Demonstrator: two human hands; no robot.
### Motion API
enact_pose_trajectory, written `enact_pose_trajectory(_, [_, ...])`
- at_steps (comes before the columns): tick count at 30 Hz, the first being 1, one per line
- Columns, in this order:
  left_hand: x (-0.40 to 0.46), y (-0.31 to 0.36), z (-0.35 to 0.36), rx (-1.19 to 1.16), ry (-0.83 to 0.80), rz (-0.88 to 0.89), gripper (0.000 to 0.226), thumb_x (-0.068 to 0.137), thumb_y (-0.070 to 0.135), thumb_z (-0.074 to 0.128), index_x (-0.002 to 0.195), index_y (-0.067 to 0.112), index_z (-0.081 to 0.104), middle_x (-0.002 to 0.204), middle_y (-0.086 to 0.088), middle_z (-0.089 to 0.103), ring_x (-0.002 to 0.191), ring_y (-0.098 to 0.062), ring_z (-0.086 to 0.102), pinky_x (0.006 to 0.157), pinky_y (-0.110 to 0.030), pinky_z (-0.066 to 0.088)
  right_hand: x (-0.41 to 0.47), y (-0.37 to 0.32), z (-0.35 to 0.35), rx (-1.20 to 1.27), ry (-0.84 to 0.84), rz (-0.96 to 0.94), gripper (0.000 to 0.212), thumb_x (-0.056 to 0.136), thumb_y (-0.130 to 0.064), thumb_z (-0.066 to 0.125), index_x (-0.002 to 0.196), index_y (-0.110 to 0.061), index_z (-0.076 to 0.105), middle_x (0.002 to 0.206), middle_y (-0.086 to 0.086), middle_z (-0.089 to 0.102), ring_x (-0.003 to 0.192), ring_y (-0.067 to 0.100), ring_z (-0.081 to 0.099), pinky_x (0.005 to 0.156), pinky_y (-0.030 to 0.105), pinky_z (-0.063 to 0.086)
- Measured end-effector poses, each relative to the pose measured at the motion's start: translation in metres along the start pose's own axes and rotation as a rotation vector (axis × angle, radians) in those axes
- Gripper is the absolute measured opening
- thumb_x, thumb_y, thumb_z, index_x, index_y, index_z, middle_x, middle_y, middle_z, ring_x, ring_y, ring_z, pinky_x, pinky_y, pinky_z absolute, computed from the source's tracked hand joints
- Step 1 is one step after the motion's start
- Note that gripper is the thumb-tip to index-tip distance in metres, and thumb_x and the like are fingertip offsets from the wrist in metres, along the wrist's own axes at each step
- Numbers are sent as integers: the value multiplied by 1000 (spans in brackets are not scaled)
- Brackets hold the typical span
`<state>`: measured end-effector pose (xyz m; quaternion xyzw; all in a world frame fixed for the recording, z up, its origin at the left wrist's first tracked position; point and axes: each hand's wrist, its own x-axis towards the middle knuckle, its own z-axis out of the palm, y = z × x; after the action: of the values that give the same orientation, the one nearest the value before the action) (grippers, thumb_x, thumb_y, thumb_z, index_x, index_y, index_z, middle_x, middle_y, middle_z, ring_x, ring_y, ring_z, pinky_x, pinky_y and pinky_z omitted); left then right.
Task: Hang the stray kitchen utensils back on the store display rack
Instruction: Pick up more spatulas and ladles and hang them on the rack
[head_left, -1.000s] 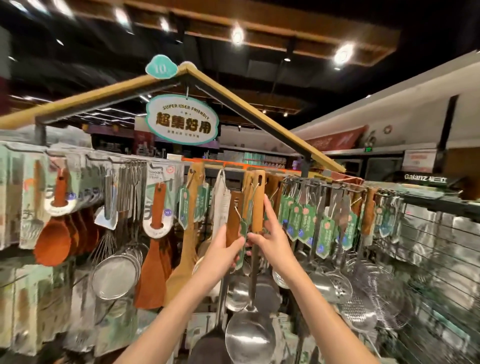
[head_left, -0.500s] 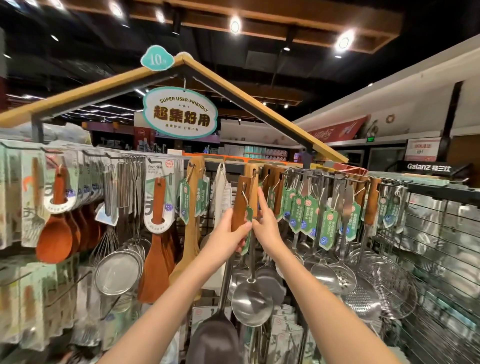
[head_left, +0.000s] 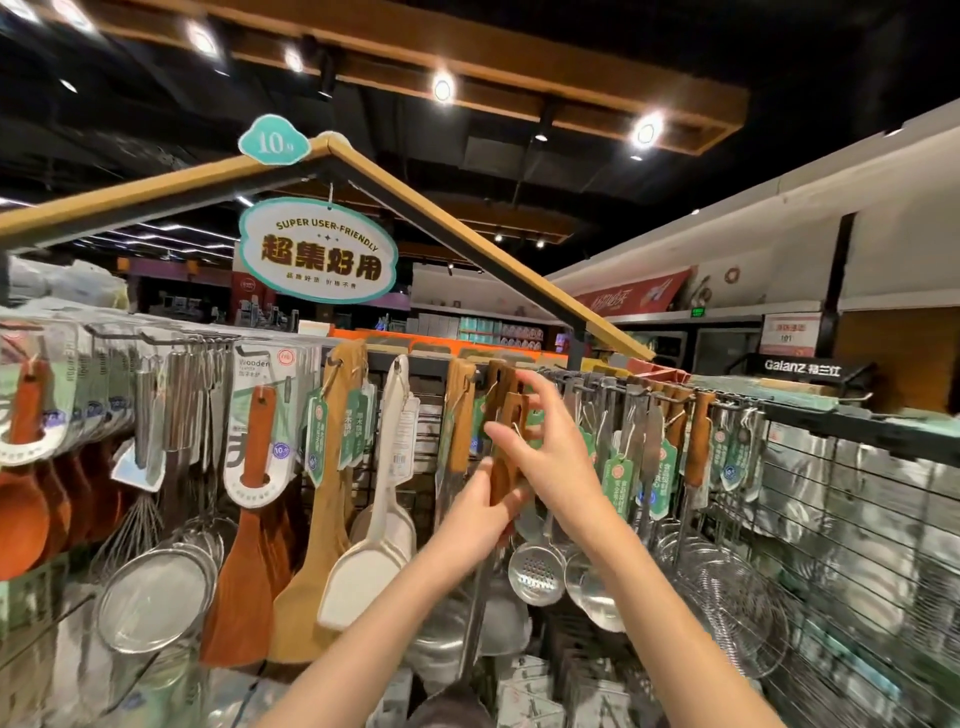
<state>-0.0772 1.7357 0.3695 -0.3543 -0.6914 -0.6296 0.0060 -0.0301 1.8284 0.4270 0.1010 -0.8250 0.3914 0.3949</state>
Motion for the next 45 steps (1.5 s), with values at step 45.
enact_pose_trajectory(45, [-110, -124, -76, 690, -6, -67, 44, 93, 29, 54, 135, 20, 43, 136, 2, 46, 128, -12, 40, 105, -23, 31, -92, 94, 55, -554, -206, 24, 48, 94, -33, 53, 137, -14, 42, 140, 2, 43, 133, 18, 34, 105, 33, 34])
